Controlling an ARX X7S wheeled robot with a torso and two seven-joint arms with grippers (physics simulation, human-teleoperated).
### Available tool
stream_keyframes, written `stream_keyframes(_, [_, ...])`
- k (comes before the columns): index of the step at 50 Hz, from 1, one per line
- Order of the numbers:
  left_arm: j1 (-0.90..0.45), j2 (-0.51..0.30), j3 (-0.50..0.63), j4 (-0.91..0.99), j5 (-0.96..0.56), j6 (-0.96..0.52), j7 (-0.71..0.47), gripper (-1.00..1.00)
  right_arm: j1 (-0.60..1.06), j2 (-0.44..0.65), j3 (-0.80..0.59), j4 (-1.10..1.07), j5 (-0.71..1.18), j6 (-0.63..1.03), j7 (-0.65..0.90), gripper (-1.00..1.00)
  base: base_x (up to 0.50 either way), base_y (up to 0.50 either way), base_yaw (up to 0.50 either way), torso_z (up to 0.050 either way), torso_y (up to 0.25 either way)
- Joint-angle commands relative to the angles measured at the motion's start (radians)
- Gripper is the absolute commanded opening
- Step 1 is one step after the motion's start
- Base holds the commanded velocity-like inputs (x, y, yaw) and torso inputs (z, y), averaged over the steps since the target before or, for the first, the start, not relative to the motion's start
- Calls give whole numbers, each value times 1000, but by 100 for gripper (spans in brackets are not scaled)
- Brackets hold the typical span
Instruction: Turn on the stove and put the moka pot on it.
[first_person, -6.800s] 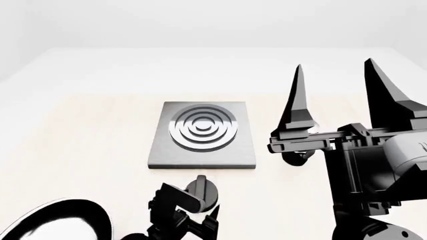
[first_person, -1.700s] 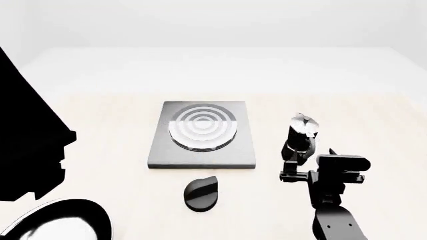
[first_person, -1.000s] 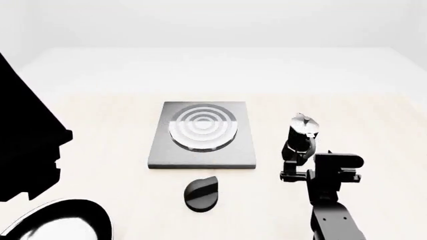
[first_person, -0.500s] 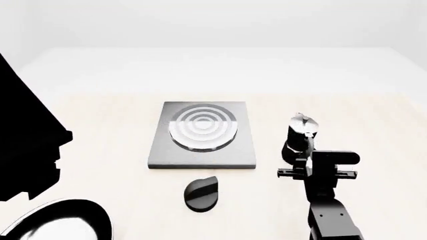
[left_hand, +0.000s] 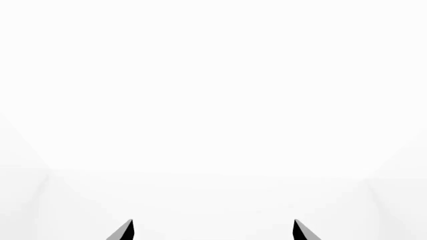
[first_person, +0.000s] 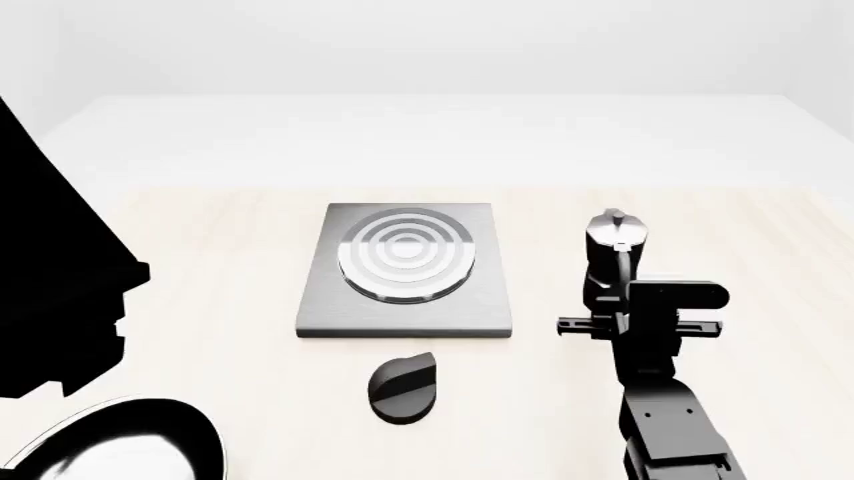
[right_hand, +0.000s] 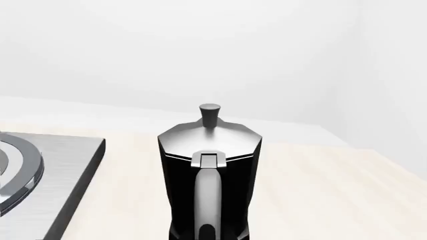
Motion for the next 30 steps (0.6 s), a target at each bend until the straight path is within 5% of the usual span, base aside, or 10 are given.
stream_keyframes(1, [17, -6, -3, -5, 3, 19, -5, 100, 88, 20, -19, -169, -46, 113, 20, -100, 0, 0, 0, 0, 0])
stream_keyframes(13, [41, -8, -8, -21, 15, 48, -4, 100, 258, -15, -37, -114, -43, 156, -19, -100, 0, 0, 0, 0, 1])
stream_keyframes(24, [39, -11, -7, -21, 7, 42, -8, 100, 589, -123, -31, 535, -49, -138, -102, -100, 0, 0, 0, 0, 1])
stream_keyframes(30, [40, -14, -4, -19, 12, 37, -10, 100, 615, -123, -27, 553, -85, -117, -112, -100, 0, 0, 0, 0, 2])
